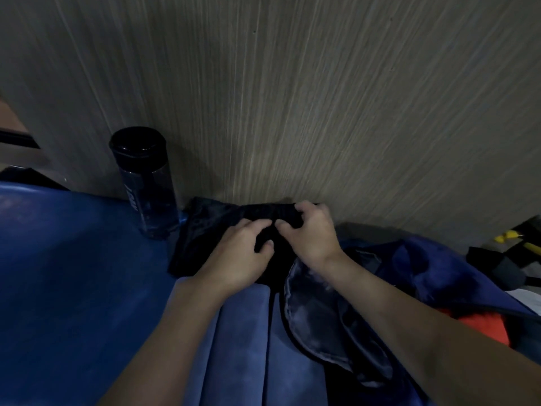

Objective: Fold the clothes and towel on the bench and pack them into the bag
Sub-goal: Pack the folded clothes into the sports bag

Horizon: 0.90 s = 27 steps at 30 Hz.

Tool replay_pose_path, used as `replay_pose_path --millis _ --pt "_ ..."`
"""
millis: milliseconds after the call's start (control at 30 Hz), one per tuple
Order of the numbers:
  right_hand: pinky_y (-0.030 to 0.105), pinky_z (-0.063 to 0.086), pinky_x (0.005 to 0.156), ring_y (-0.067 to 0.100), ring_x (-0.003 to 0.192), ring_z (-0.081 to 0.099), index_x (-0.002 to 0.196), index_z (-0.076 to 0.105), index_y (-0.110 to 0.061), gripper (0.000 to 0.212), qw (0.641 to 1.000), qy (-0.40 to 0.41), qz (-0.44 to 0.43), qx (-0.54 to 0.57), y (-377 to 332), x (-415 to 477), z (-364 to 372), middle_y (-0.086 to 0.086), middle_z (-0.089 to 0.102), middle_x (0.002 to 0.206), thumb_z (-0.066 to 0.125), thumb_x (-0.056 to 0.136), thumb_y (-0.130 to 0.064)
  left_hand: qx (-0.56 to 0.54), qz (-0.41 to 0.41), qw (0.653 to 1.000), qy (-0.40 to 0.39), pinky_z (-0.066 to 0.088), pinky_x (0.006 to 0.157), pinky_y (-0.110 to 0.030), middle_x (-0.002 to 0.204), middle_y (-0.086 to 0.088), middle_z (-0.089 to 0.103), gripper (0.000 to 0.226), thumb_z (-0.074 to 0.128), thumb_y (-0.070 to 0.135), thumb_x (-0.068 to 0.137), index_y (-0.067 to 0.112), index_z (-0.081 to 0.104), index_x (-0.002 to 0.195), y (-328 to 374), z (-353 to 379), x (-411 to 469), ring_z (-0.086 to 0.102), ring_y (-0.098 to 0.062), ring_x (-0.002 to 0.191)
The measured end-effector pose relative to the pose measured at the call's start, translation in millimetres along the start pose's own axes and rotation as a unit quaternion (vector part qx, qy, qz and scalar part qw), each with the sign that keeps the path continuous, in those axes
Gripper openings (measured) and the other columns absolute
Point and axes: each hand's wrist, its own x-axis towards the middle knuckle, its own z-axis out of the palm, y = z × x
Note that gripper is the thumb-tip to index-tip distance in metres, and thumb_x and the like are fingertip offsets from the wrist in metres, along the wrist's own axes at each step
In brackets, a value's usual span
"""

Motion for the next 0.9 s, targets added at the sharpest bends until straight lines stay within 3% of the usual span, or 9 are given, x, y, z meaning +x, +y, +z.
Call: replay_pose_path --millis 67,133,233,300,467,567,667,767,900 --pt "0.031 0.041 0.093 0.024 0.115 0.043 0.117 0.053 -0.014 0.042 0.994 0.060 0.075 -0.051 4.7 5.5 -5.6 0.005 0.036 0.120 0.069 0.087 -0.040 0.097 0.019 0.995 -0.031 0.033 0.112 -0.037 0.151 0.004 0.039 0.051 0.047 0.032 0.102 0.028 0.036 0.152 -4.7 4.7 -0.6 0.036 -0.018 0.133" --pt "0.038 0.041 0.099 0.030 0.123 0.039 0.127 0.043 -0.011 0.061 0.982 0.044 0.180 -0.045 11.8 11.5 -13.0 0.012 0.034 0.133 0.072 0.084 -0.043 0.172 0.020 0.983 -0.057 0.025 0.114 -0.036 0.157 0.005 0.027 0.050 0.044 0.034 0.103 0.030 0.033 0.153 -8.1 7.0 -1.8 0.025 -0.019 0.140" --pt "0.042 0.044 0.105 0.028 0.125 0.047 0.139 0.031 -0.008 0.089 0.951 -0.008 0.266 0.158 25.2 19.7 -13.5 0.008 0.042 0.138 0.083 0.074 -0.041 0.226 0.004 0.972 -0.069 0.011 0.115 -0.041 0.164 0.004 0.010 0.051 0.040 0.042 0.103 0.036 0.031 0.153 -9.9 7.9 -3.0 0.007 -0.019 0.146" --pt "0.041 0.049 0.102 0.025 0.115 0.057 0.135 0.042 -0.005 0.093 0.939 -0.008 0.258 0.227 30.5 20.7 -11.7 0.005 0.056 0.129 0.089 0.064 -0.042 0.240 -0.006 0.968 -0.078 0.006 0.117 -0.045 0.165 0.004 0.006 0.052 0.038 0.047 0.102 0.040 0.027 0.153 -11.3 7.3 -2.9 0.002 -0.019 0.148" --pt "0.029 0.057 0.082 0.019 0.092 0.069 0.112 0.067 -0.007 0.043 0.944 -0.087 0.210 0.240 29.4 18.4 -13.1 0.007 0.072 0.102 0.083 0.077 -0.025 0.233 -0.011 0.968 -0.095 0.007 0.117 -0.047 0.165 0.005 0.005 0.053 0.039 0.049 0.102 0.042 0.025 0.153 -11.9 5.9 -2.2 0.001 -0.019 0.149" --pt "0.027 0.051 0.087 0.014 0.094 0.063 0.108 0.059 -0.017 0.044 0.961 -0.109 0.177 0.183 23.7 20.9 -9.9 0.001 0.067 0.100 0.085 0.074 -0.029 0.229 -0.012 0.968 -0.100 0.007 0.117 -0.047 0.166 0.005 0.006 0.054 0.039 0.049 0.102 0.041 0.025 0.153 -12.1 5.1 -1.9 0.000 -0.019 0.149" --pt "0.035 0.036 0.107 0.014 0.107 0.053 0.117 0.058 -0.025 0.047 0.987 -0.094 0.133 -0.001 21.1 24.8 -5.8 -0.004 0.060 0.105 0.079 0.078 -0.038 0.220 -0.014 0.970 -0.098 0.008 0.117 -0.045 0.165 0.006 0.008 0.055 0.040 0.049 0.101 0.039 0.026 0.153 -12.3 4.1 -1.9 0.002 -0.017 0.149" --pt "0.033 0.023 0.102 0.012 0.104 0.047 0.108 0.059 -0.027 0.026 0.987 -0.061 0.054 -0.141 15.1 25.8 -4.3 -0.008 0.057 0.094 0.069 0.086 -0.036 0.209 -0.017 0.973 -0.095 0.008 0.117 -0.045 0.165 0.006 0.009 0.057 0.042 0.048 0.101 0.036 0.024 0.154 -11.3 3.3 -2.0 0.003 -0.016 0.149" --pt "0.029 0.048 0.082 0.017 0.092 0.057 0.099 0.052 -0.017 0.025 0.997 -0.073 0.023 0.005 6.5 29.8 -5.4 -0.001 0.057 0.092 0.072 0.084 -0.016 0.182 -0.025 0.979 -0.088 0.008 0.117 -0.043 0.165 0.007 0.010 0.063 0.042 0.047 0.101 0.032 0.016 0.157 -10.5 2.4 -2.0 0.005 -0.015 0.149"
